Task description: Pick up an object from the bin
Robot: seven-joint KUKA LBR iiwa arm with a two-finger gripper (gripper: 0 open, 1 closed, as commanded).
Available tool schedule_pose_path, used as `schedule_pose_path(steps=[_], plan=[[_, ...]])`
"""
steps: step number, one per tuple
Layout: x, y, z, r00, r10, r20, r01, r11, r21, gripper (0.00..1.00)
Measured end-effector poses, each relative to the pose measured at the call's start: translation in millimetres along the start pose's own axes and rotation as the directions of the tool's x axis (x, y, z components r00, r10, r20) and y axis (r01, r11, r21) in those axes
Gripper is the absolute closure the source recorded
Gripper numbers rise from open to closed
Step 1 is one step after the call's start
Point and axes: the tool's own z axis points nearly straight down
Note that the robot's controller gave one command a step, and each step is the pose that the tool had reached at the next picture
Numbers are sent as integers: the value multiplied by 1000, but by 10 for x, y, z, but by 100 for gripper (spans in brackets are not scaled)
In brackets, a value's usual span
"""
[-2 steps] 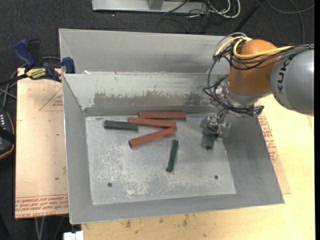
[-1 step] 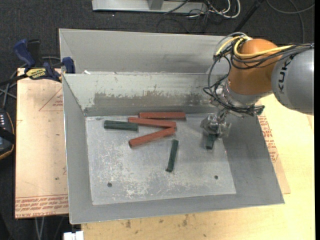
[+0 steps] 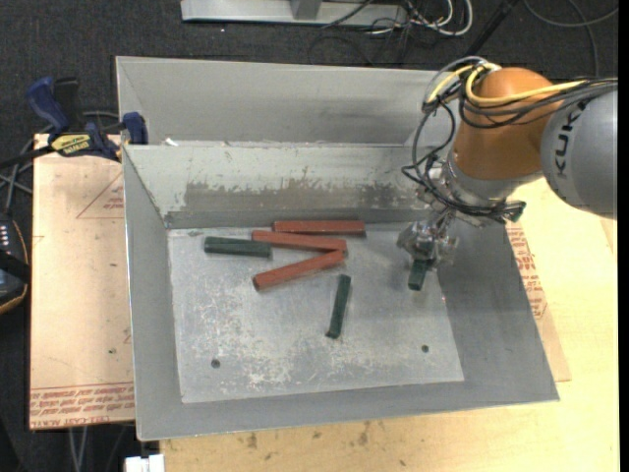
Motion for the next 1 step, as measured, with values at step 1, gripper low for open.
schedule_pose_path(steps=[1], plan=[[-7,-11,-210,1000,0,2,0,1000,5,100]])
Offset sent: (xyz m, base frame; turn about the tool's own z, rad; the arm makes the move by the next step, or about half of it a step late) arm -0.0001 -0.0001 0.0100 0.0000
